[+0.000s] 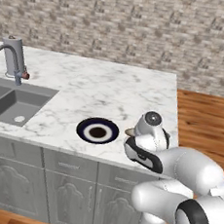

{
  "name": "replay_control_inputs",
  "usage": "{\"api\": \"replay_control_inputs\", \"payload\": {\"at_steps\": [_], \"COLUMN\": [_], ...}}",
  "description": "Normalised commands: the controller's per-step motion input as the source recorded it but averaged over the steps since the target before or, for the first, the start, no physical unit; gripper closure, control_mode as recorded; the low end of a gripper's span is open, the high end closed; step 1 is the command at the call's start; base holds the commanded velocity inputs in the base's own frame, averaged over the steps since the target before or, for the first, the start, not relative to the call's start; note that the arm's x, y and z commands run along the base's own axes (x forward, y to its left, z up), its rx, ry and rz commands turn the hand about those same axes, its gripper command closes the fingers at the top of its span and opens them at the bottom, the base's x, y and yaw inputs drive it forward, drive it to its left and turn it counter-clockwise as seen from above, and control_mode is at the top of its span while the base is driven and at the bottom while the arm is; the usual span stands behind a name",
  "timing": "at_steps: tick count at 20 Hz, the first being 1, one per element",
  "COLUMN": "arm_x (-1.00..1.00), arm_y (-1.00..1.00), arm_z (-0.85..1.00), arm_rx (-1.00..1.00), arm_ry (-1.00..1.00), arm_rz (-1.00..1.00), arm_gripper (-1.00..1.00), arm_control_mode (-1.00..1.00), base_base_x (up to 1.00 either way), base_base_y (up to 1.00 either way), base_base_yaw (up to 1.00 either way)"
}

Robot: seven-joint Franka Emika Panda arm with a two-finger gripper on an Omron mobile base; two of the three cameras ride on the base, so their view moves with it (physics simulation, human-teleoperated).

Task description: Move the bowls from the cabinet to the plates on the dining table.

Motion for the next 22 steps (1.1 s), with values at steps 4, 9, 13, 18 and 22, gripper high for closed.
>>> {"api": "replay_control_inputs", "payload": {"at_steps": [4,9,13,18,22], "arm_x": [0.06,0.05,0.02,0.0,0.01], "arm_y": [-0.04,0.0,0.0,0.0,0.0], "arm_z": [-0.29,-0.29,-0.21,-0.12,-0.09], "arm_rx": [-0.02,-0.03,-0.01,0.0,0.0], "arm_ry": [-0.03,-0.03,-0.02,0.0,0.0], "arm_rz": [0.0,0.0,0.0,0.0,0.0], "arm_gripper": [1.0,1.0,1.0,1.0,1.0], "arm_control_mode": [-1.0,-1.0,-1.0,-1.0,-1.0], "base_base_x": [0.0,0.0,0.0,0.0,0.0], "base_base_y": [0.0,0.0,0.0,0.0,0.0], "base_base_yaw": [0.0,0.0,0.0,0.0,0.0]}}
